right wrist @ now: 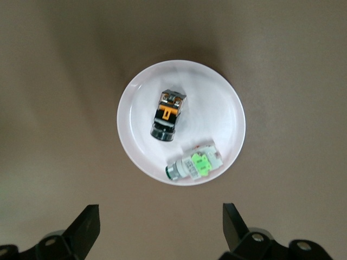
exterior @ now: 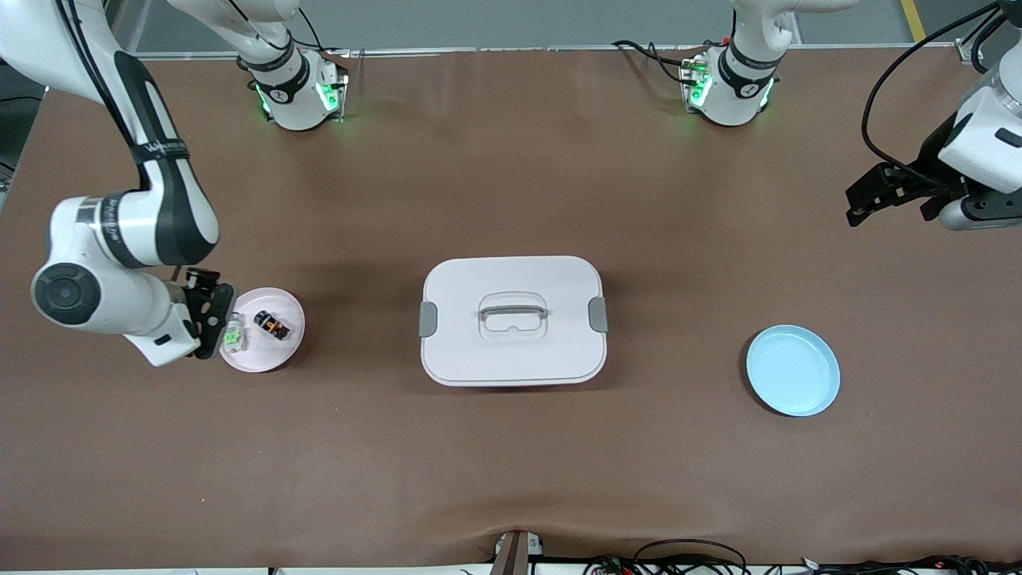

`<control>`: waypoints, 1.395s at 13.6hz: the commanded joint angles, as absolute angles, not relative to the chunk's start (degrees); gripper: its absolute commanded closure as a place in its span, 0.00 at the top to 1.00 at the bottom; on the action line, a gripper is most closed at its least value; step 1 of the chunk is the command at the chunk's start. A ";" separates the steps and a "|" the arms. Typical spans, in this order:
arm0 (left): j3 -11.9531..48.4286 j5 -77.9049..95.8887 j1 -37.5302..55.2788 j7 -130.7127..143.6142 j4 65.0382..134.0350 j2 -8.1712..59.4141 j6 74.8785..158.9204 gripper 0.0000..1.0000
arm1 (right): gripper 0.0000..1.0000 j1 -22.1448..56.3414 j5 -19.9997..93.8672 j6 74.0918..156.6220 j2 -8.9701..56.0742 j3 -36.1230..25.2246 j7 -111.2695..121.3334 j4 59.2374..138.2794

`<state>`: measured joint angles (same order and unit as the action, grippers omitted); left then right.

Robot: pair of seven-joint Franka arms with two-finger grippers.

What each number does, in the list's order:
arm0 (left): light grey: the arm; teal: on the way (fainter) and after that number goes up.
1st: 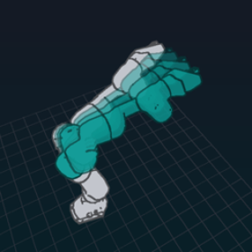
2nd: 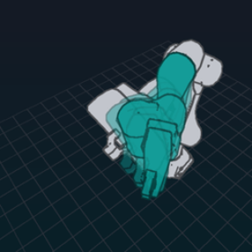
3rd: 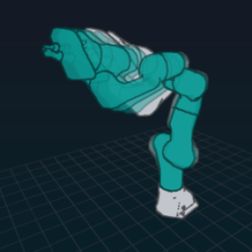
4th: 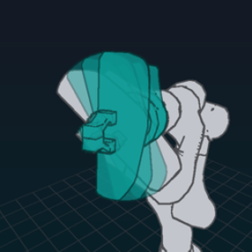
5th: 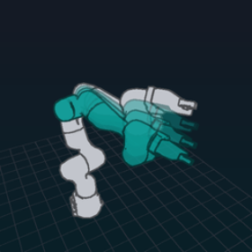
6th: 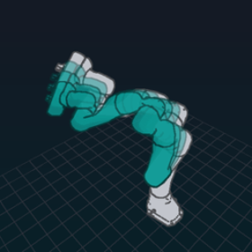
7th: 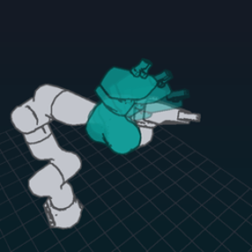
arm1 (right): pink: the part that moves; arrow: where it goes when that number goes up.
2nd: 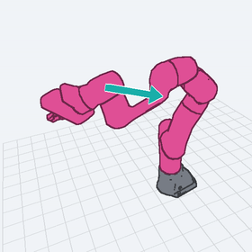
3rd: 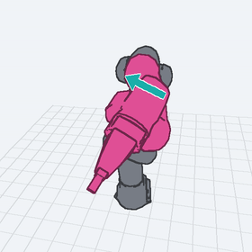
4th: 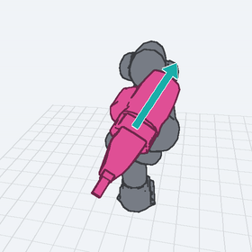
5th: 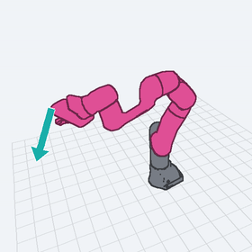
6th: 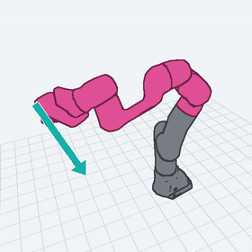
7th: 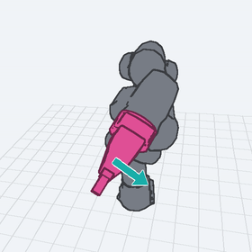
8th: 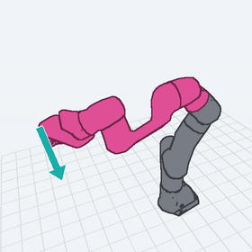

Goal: Transfer orange switch to right arm and place
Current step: 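Open the right gripper and lift it away from the plate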

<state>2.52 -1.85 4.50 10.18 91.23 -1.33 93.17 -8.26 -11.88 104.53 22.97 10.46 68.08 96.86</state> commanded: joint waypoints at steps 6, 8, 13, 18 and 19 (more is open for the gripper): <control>2.20 -1.85 4.48 9.76 91.23 -1.76 93.69 1.00 | 1.00 -10.19 -11.34 92.47 16.45 10.46 67.68 92.55; 2.20 -1.76 4.48 9.76 91.32 -2.02 93.69 1.00 | 1.00 -10.55 -11.77 89.58 16.17 10.28 67.24 90.10; 2.20 -1.76 4.48 9.76 91.32 -2.20 93.60 1.00 | 1.00 -10.55 -13.80 86.40 16.26 10.28 59.35 86.31; 2.28 -1.85 4.48 9.76 91.23 -2.02 93.69 1.00 | 1.00 -10.02 -12.92 84.11 16.26 10.81 39.53 84.20; 2.20 -1.85 4.48 9.67 91.32 -2.02 93.60 1.00 | 1.00 -9.93 -12.66 84.02 16.26 10.98 32.33 83.16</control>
